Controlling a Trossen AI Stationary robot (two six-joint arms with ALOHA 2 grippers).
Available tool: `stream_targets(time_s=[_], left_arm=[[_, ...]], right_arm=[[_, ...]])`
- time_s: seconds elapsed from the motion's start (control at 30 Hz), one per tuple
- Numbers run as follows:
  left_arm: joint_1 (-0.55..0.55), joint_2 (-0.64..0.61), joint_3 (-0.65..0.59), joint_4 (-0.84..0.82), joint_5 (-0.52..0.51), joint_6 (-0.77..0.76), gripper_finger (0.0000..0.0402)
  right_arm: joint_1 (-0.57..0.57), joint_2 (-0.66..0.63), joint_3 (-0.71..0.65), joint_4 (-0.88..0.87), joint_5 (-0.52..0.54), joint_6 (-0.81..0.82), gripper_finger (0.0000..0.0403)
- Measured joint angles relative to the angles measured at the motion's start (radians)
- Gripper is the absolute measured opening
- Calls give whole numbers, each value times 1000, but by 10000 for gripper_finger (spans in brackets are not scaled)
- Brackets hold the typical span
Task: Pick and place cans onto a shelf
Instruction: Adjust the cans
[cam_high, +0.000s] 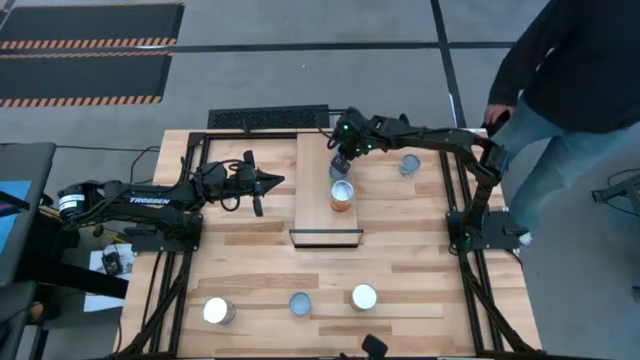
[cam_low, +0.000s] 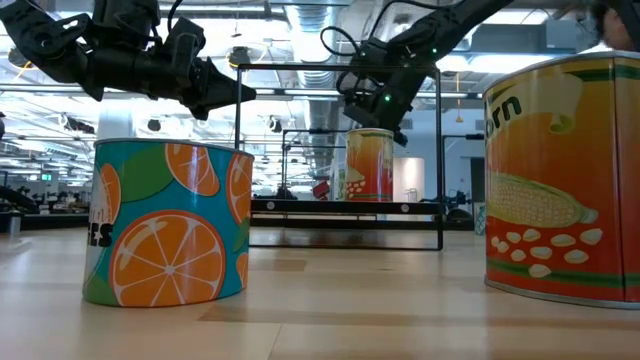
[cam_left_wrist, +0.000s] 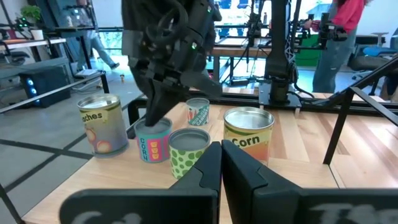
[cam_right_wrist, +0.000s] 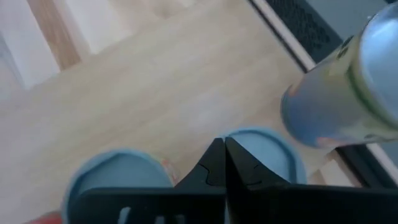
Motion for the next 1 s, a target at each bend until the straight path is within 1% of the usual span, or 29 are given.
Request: stream_targets(time_s=[0.17, 0.33, 0.77, 1.0], left_arm=[[0, 0, 0, 0, 0, 0, 2], [0, 0, 0, 0, 0, 0, 2], [0, 0, 0, 0, 0, 0, 2], [0, 0, 0, 0, 0, 0, 2]], right_arm=[[-4, 0, 9, -16, 48, -15, 8], [-9, 1, 9, -77, 54, -15, 8], [-7, 2, 9, -74, 52, -8, 8], [-6, 2, -34, -34, 25, 12, 8]])
